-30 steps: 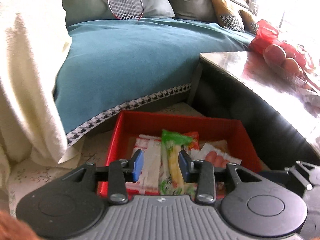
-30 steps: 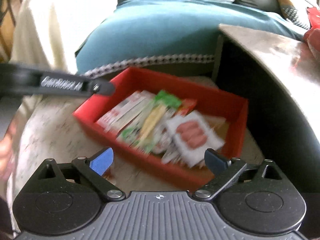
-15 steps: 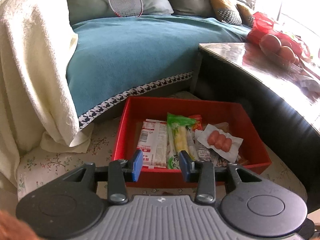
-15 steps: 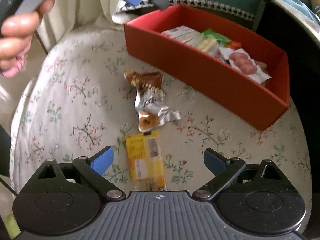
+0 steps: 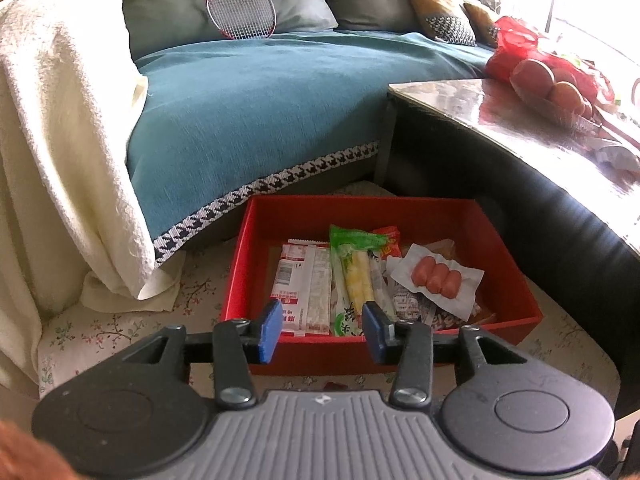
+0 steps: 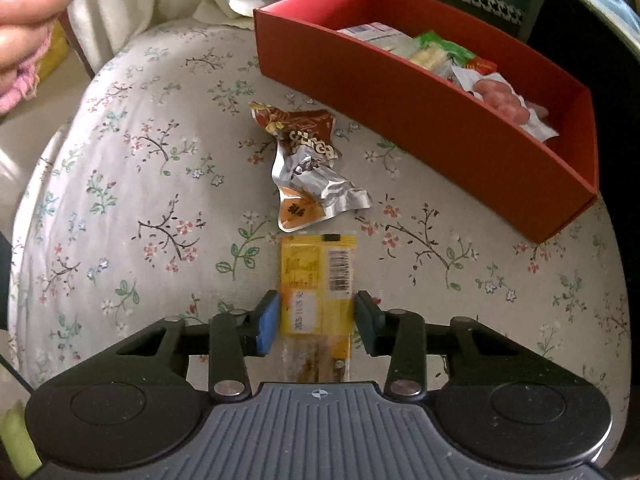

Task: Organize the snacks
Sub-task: 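Grasp the yellow pack on the cloth with the right tool, then grasp the brown-silver wrapper with the left tool while the right tool holds the yellow pack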

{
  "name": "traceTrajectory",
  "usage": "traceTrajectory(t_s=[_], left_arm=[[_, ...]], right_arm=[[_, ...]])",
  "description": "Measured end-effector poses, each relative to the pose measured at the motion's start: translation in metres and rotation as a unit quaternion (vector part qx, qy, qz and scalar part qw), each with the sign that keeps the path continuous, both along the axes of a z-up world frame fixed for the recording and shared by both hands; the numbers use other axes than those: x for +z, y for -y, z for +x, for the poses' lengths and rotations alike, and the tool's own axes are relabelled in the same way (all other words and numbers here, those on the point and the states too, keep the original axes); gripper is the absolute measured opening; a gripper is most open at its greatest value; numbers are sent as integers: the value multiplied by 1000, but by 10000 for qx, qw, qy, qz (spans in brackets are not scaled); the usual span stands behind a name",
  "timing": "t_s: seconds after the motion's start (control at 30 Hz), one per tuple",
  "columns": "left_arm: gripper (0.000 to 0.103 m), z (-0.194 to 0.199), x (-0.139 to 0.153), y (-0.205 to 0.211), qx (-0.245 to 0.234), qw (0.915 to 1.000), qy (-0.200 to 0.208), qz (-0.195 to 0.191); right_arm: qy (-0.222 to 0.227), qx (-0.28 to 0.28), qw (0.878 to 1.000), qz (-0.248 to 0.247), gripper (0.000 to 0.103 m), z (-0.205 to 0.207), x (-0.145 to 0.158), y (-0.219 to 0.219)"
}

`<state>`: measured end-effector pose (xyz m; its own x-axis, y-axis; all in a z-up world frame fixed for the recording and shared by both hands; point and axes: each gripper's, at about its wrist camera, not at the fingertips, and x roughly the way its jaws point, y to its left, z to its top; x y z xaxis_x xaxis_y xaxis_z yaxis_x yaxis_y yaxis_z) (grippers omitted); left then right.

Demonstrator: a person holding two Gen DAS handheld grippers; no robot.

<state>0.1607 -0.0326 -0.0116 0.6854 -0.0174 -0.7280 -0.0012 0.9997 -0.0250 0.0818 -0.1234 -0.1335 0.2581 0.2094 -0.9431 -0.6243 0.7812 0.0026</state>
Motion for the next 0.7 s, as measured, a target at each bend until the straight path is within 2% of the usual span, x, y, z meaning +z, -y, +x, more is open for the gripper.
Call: traceTrajectory(t_s=[0.1, 0.2, 0.33, 0.4, 0.5, 0.57, 0.63, 0.7], left_arm=[[43, 2, -5, -3, -55, 9997, -180, -177], [47, 5, -19, -7, -14, 9981, -505, -362], [47, 12, -55, -11, 180, 9886, -1233, -843], [47, 17, -69, -9, 315, 9845, -1473, -901], [47, 12, -75, 1, 183, 9818, -1663, -896], [49, -2, -72, -3, 415, 9798, -1618, -1104], [50, -13, -73, -7, 701, 9738, -1667, -1378], [51, -16, -78, -7, 1012, 9694, -1712, -1437]], right_arm=[[-177, -197, 9995, 198, 46, 7, 0, 11], [-159, -435, 9984, 335, 46, 12, 2, 25], [-146, -622, 9969, 461, 46, 19, 5, 37], [-211, -681, 9961, 516, 46, 22, 5, 41], [-174, -678, 9961, 544, 46, 23, 9, 43], [-137, -685, 9957, 603, 46, 25, 11, 47], [-118, -638, 9963, 569, 46, 27, 12, 48], [-103, -605, 9969, 494, 46, 29, 12, 48]])
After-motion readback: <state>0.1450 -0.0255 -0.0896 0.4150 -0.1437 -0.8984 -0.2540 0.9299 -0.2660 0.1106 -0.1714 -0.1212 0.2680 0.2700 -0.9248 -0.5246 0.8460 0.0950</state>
